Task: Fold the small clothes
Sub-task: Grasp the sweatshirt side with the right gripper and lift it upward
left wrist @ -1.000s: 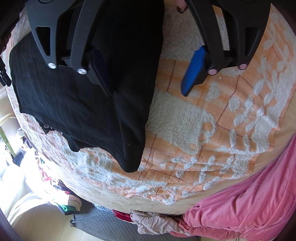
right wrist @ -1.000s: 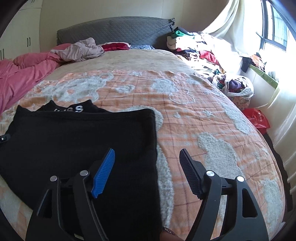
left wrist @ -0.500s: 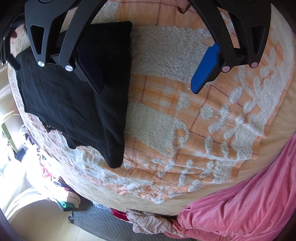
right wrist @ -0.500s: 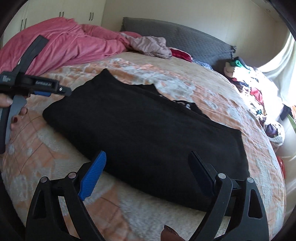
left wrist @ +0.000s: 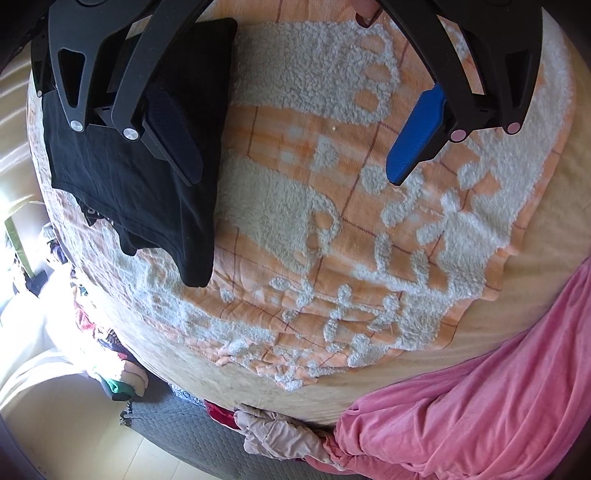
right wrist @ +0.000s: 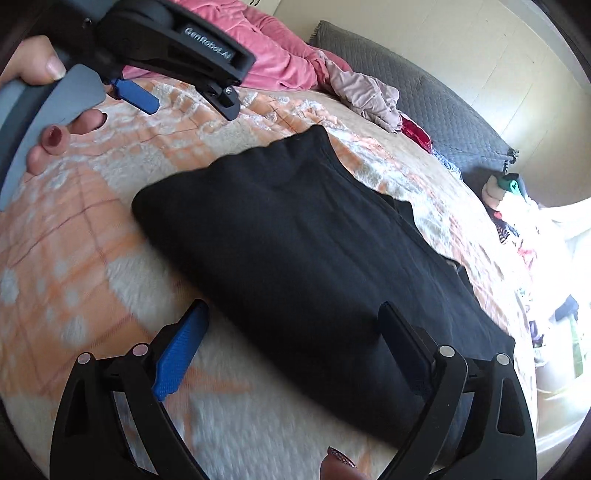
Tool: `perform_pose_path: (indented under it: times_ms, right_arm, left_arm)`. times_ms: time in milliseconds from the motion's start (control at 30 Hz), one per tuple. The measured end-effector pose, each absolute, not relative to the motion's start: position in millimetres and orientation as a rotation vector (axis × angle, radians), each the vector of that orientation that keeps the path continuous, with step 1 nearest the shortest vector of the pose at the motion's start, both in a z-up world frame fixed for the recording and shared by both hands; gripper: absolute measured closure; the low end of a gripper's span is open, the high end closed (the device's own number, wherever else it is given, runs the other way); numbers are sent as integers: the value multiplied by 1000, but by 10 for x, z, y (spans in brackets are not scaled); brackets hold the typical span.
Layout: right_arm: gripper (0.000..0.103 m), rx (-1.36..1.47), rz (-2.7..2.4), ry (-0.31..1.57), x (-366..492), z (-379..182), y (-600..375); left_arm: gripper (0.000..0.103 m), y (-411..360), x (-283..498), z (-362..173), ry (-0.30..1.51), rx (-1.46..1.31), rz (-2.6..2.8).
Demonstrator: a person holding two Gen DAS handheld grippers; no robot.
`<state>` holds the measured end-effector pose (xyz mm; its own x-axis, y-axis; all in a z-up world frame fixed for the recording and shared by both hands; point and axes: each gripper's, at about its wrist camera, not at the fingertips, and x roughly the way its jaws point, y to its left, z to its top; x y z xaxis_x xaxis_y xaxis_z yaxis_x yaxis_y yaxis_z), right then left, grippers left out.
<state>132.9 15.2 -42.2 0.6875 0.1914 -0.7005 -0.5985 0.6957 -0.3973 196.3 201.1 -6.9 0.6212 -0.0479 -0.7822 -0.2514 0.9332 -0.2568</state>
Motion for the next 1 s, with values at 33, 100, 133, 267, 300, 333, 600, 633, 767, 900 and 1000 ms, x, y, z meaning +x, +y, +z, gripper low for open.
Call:
perform_pose_path:
  times_ms: [33,100,133,267,300,333,600,633,767,900,1000]
  right_arm:
    - [11,-672,479,674,1369,-446,181]
    - [11,-683,482,669,1437,-474,282]
    - [11,-686,484,663,1471,-480,318]
    - [27,-667,477,619,1523,-448,370]
    - [31,-652,485,603,1522,-416,355]
    - [38,-641,493,587,1509,-387,344]
    - [84,-545,524,478,1339,-122,23]
    - [85,-534,522,471,1324,-95,-18]
    - [88,-498,502,449,1310,26,-216]
    - [90,-453,461,424,1316,160,-446]
    - [91,-418,424,416,1293,226,-642]
  left_arm:
    - [10,2016,1991,-70,899,-366,117]
    - [10,2018,2046,-78,904,-373,108]
    - [10,2012,2083,-85,907,-375,104]
    - [10,1985,2224,-145,937,-397,97]
    - [10,1977,2253,-157,944,-408,88]
    - [10,1957,2298,-163,953,-420,72]
    - [10,1620,2570,-94,1000,-464,-75]
    - [10,1562,2595,-81,1006,-448,-81]
    - [10,1324,2660,-37,1022,-419,-122]
    - [14,1051,2683,30,1023,-415,-183]
    - [44,778,2700,111,1029,-410,-255]
